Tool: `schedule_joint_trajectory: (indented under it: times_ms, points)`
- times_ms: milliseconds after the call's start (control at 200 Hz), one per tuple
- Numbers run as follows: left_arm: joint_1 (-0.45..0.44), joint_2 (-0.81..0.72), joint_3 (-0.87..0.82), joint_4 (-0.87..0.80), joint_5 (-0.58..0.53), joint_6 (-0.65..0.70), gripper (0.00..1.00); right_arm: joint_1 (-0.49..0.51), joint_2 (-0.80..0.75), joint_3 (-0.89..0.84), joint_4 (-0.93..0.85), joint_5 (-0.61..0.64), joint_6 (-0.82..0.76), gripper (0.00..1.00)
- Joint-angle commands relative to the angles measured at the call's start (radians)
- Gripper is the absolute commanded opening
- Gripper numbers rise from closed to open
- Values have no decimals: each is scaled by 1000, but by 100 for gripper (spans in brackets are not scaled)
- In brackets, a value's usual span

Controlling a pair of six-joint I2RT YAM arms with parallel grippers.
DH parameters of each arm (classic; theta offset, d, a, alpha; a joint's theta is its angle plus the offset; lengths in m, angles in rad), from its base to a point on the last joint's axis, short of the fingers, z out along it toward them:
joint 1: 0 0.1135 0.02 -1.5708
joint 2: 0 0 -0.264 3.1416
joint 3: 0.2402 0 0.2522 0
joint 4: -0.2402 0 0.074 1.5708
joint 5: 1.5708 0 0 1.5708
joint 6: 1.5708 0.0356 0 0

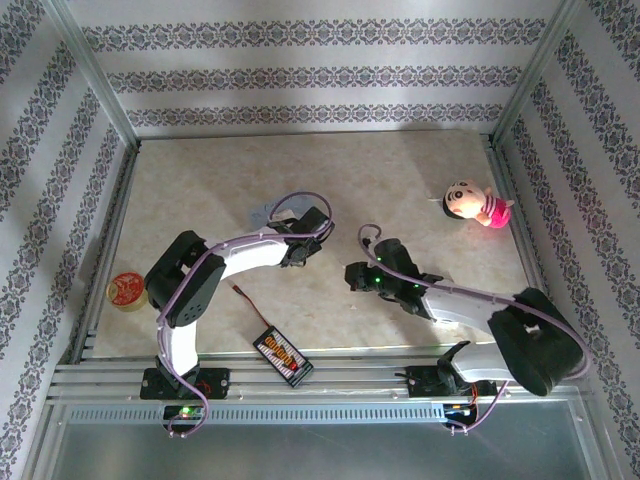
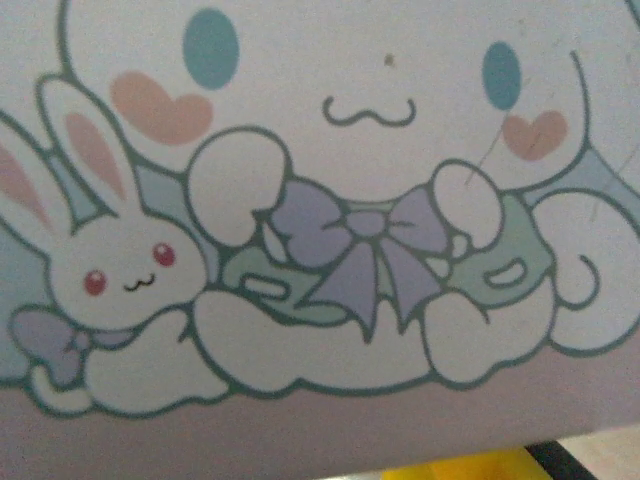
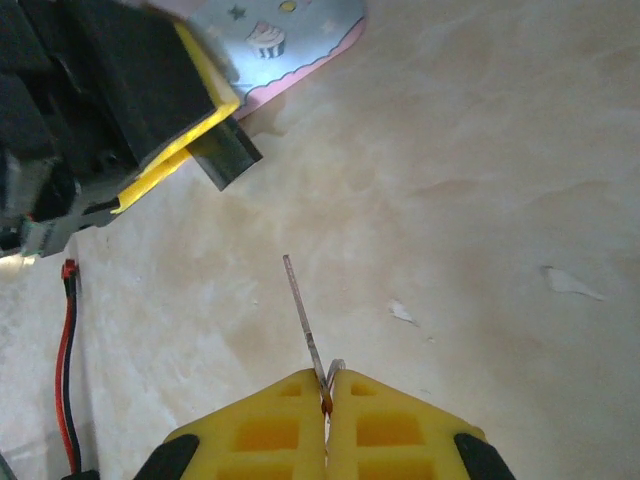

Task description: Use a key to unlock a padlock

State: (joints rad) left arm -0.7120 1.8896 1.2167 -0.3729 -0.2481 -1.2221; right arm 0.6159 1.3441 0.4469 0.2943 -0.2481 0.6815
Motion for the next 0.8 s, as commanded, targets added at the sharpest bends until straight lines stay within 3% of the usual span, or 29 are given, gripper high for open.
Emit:
schedule_joint_trajectory:
  times_ms: [0,370,630,795]
  points:
    - [28,-60,10,-48,119,-92,6,27,61,39,142,1,-8,0]
    - [81,-108,-77,76,296,-188,6,85,238,26,420,57,-54,0]
    - [87,-121,-103,155,324,-193,5,85,287,14,447,42,-36,0]
    - [91,-146,-149,251,338,-190,5,74,335,-22,572,5,33,0]
